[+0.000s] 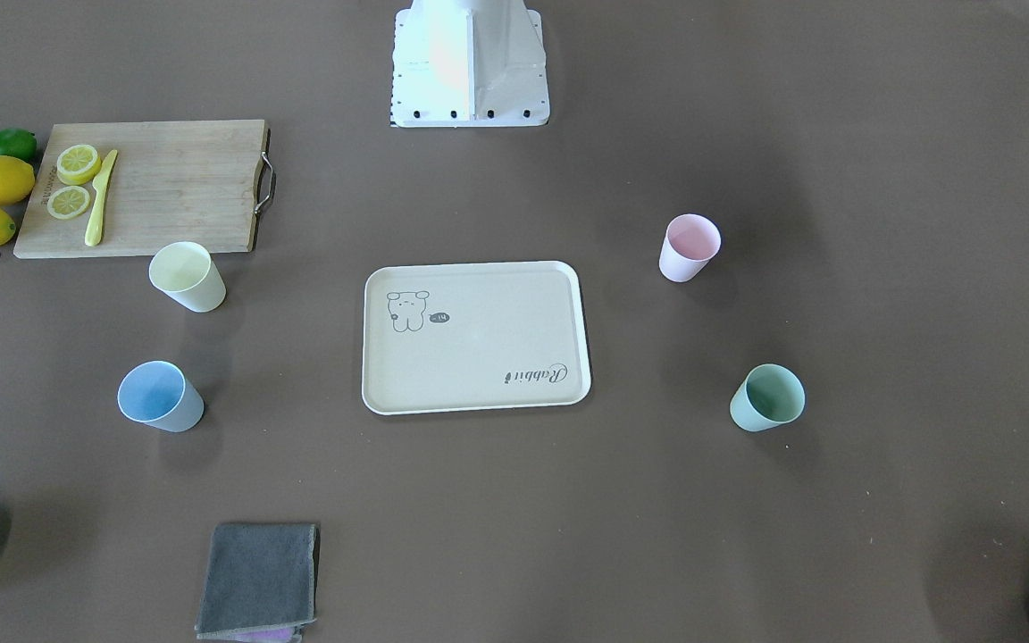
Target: Place all cups on tray
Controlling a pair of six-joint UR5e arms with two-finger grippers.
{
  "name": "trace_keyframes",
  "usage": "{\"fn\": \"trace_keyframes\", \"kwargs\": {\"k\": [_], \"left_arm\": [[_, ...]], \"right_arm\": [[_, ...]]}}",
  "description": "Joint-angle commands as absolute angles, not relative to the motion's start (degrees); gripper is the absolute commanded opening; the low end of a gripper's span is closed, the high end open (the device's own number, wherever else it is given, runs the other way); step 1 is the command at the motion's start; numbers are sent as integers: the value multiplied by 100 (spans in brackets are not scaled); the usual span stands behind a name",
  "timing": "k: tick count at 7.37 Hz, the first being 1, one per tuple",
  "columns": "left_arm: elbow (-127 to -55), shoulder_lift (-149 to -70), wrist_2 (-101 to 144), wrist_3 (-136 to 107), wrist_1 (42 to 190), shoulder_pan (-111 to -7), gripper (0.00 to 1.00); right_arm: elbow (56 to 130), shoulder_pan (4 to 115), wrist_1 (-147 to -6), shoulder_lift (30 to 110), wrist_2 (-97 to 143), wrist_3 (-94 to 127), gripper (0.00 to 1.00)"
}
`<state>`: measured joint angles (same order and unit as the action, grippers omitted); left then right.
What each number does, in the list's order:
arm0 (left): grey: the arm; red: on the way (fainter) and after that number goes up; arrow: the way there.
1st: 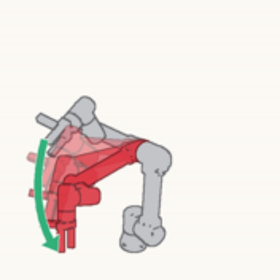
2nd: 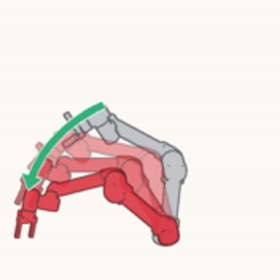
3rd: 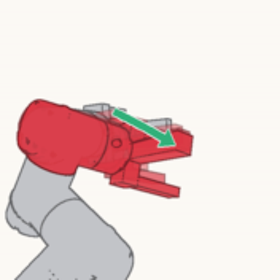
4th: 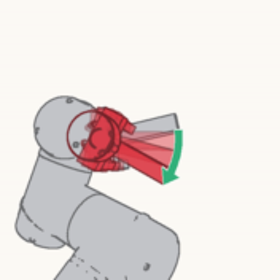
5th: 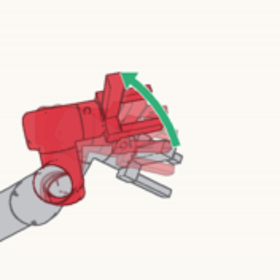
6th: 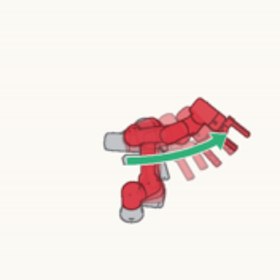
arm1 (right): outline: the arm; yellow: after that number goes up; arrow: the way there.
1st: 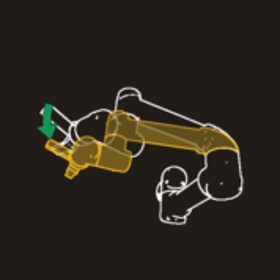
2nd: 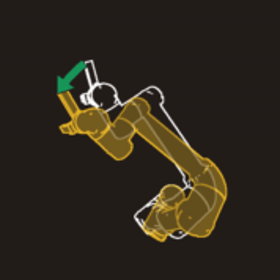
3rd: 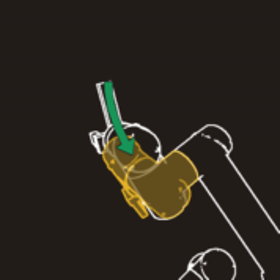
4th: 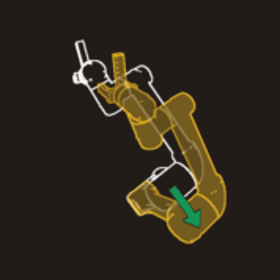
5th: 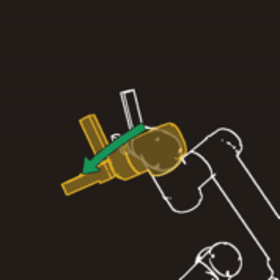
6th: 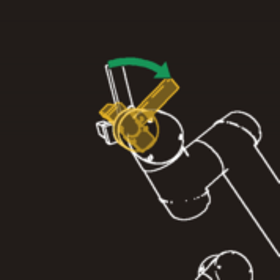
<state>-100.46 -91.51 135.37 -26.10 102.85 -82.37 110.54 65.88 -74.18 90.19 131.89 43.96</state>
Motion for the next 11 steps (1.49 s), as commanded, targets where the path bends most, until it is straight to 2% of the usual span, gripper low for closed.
{"fn": "trace_keyframes", "kwargs": {"k": [1, 4, 9, 11], "left_arm": [[-10090, -9132, 13544, -2637, 10511, -8235, 98], [-10108, -9158, 13535, -2584, 10512, -8235, 98], [-10125, -9193, 13535, -2593, 10512, -8235, 98], [-10125, -9193, 13544, -2584, 10512, -8235, 98]], "right_arm": [[11083, 5751, -6926, 9018, 12797, 5455, 100], [10979, 4836, -6926, 8737, 12042, 6091, 100], [10846, 4562, -6952, 8833, 11927, 6135, 100], [10706, 4317, -6943, 8790, 11665, 6135, 97]]}}
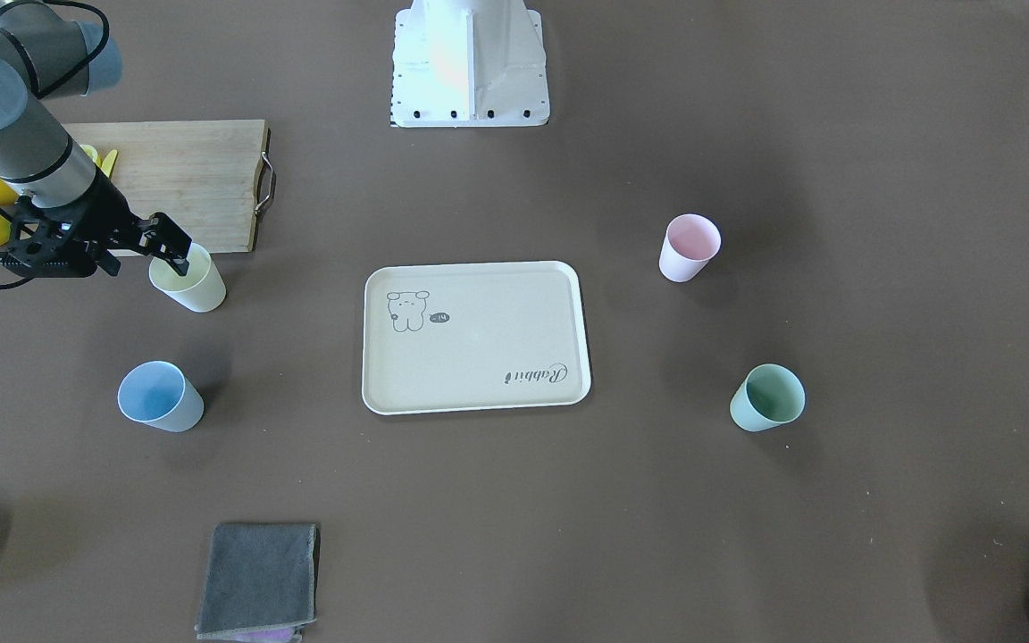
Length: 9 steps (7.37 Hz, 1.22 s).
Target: Place all cups on tray
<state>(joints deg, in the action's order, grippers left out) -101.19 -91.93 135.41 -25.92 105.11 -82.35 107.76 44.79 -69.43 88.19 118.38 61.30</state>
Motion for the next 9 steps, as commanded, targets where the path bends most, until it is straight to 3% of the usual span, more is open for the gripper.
{"fn": "trace_keyframes", "kwargs": {"k": [1, 2, 7, 9], "left_arm": [[-10125, -9193, 13605, -2584, 10512, -8235, 98], [-10125, -9202, 13684, -2584, 10512, -8235, 98], [-10160, -9193, 13702, -2584, 10512, -8253, 98], [-10151, -9185, 13702, -2575, 10512, -8262, 98]], "right_arm": [[10670, 4298, -6943, 8780, 11585, 6152, 51], [10696, 4307, -6935, 8772, 11601, 6170, 1], [11125, 4402, -6987, 8736, 11715, 6363, 0], [11224, 4553, -7083, 8265, 11996, 6381, 0]]}}
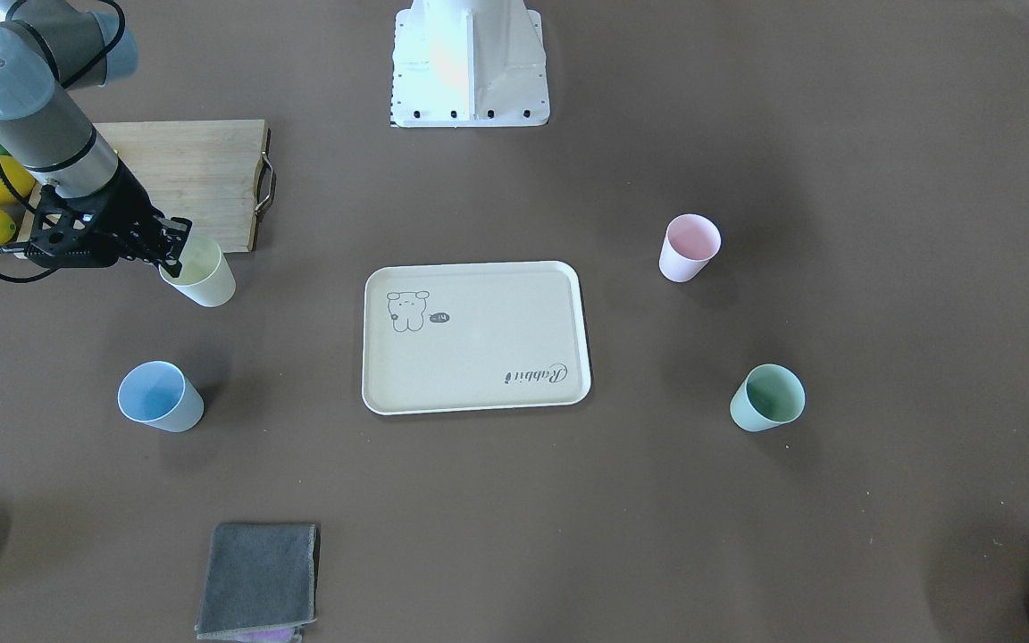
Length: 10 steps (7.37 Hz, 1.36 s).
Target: Place all cups on tray
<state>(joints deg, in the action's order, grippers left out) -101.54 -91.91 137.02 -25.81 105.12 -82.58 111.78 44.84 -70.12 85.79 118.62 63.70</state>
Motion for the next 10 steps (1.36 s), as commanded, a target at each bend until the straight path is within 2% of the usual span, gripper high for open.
{"fn": "trace_keyframes", "kwargs": {"k": [1, 2, 3, 6, 10], "left_arm": [[-10151, -9167, 13702, -2575, 10512, -8262, 98], [-10151, -9158, 13702, -2584, 10512, -8262, 98], [-10143, -9150, 13702, -2584, 10512, -8262, 98], [-10116, -9141, 13702, -2584, 10512, -8262, 98], [-10099, -9193, 13702, -2584, 10503, -8262, 98]], "right_arm": [[11171, 4492, -7850, 7618, 11945, 6433, 0], [11084, 4335, -8806, 6863, 11883, 6434, 0], [10813, 4176, -9181, 6325, 11683, 6442, 0], [9795, 3684, -9123, 5391, 11339, 6838, 0], [9432, 3305, -8888, 5344, 11233, 6987, 0]]}}
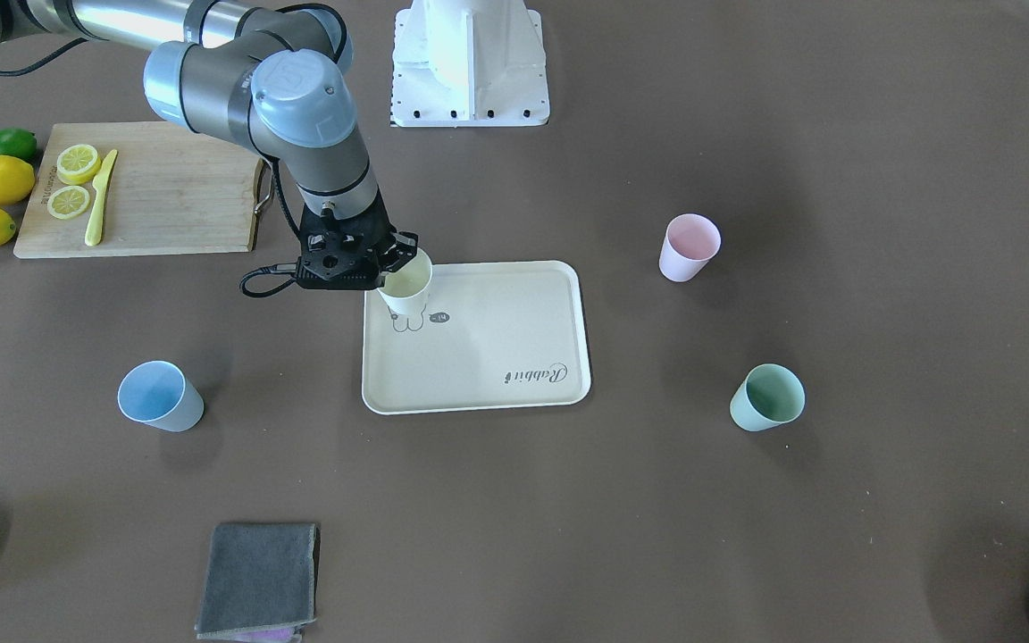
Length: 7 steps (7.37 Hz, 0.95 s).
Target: Place all cups on tray
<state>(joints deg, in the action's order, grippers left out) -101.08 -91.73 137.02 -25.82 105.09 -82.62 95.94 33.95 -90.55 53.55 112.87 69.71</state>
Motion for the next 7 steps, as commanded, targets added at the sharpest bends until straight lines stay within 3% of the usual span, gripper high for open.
{"fn": "trace_keyframes", "kwargs": {"k": [1, 3, 4, 7], "left_arm": [[-10099, -9193, 13702, -2584, 10503, -8262, 98], [-10116, -9176, 13702, -2584, 10503, -8262, 98], [-10125, -9167, 13702, -2593, 10503, -8262, 98], [-10204, -9359, 13702, -3230, 10512, -8209, 98]], "right_arm": [[9318, 3252, -8625, 5405, 11232, 6996, 0], [9342, 3252, -8596, 5414, 11259, 7022, 0], [9351, 3261, -8587, 5423, 11233, 7179, 98], [9676, 3619, -8710, 5396, 11459, 7453, 100]]}}
